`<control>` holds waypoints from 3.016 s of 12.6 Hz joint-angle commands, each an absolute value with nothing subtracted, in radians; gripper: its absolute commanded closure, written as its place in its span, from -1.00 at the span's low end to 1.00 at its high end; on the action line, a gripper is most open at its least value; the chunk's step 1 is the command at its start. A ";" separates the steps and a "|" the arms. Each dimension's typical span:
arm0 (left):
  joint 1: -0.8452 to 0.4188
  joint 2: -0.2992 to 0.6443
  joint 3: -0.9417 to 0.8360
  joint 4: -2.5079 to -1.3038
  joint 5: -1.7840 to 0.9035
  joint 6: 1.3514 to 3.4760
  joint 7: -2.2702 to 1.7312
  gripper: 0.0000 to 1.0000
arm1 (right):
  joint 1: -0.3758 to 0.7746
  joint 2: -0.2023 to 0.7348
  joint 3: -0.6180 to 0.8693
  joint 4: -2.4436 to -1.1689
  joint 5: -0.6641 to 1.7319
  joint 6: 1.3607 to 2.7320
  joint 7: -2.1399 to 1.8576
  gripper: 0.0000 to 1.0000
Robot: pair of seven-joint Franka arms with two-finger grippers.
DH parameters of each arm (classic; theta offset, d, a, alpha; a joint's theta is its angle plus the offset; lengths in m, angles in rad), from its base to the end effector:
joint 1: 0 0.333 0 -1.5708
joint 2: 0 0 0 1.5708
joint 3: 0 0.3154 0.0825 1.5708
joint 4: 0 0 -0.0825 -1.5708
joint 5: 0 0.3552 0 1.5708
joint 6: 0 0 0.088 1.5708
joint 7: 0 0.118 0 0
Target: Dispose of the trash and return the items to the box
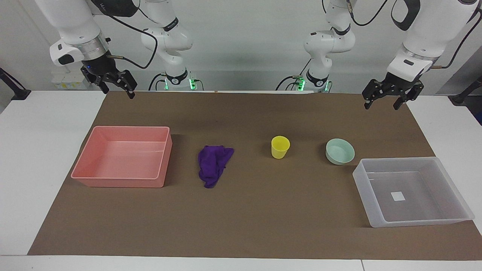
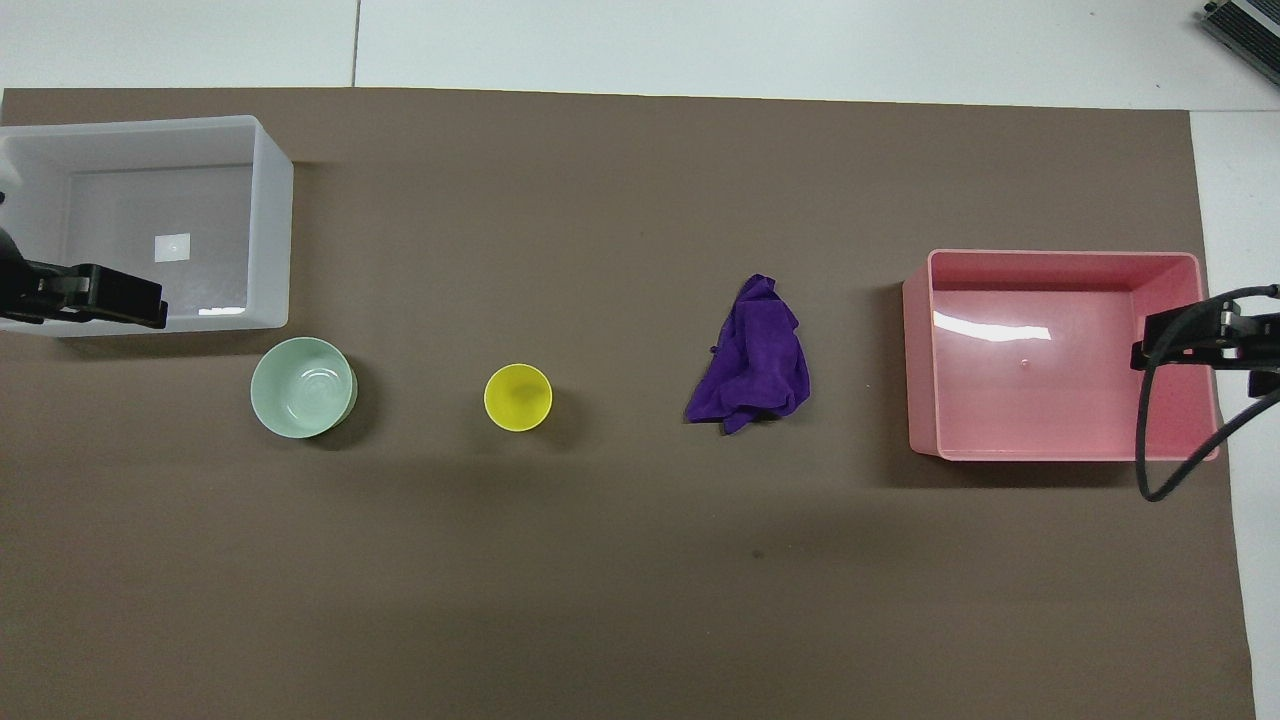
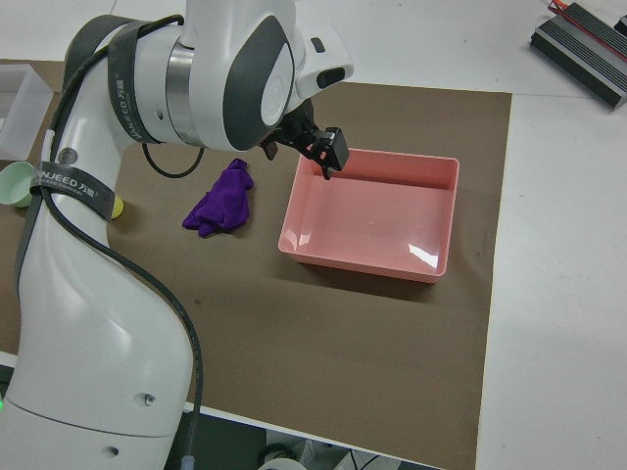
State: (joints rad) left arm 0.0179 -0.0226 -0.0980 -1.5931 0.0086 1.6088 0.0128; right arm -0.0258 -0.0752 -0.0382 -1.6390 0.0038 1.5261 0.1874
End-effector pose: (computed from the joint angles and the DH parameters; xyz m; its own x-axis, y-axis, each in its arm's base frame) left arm 0.5214 -0.0415 0.6182 0.9949 -0.0931 0.0380 -0.0927 -0.9956 -0.0113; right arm 0.4957 -0.0321 0.6174 0.9679 -0.2483 -0.0383 -0.2485 -0.9686 0.0005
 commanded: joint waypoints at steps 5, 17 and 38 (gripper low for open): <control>0.020 -0.095 -0.094 -1.756 0.005 1.742 0.015 -1.00 | -0.031 -0.087 -0.037 -1.652 0.005 1.522 0.164 -1.00; 0.063 -0.082 -0.086 -2.302 0.003 2.349 0.008 -1.00 | 0.109 -0.028 -0.035 -1.721 0.005 1.784 0.211 -1.00; 0.044 -0.001 -0.092 -2.315 -0.046 2.386 0.026 1.00 | 0.422 0.348 -0.032 -1.960 -0.006 2.398 0.347 -1.00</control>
State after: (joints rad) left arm 0.0560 0.0301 -0.1034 -2.3575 -0.0336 2.4821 0.0096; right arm 0.4294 0.3467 -0.0333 -1.9431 0.0042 2.3762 0.3688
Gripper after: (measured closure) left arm 0.969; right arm 0.000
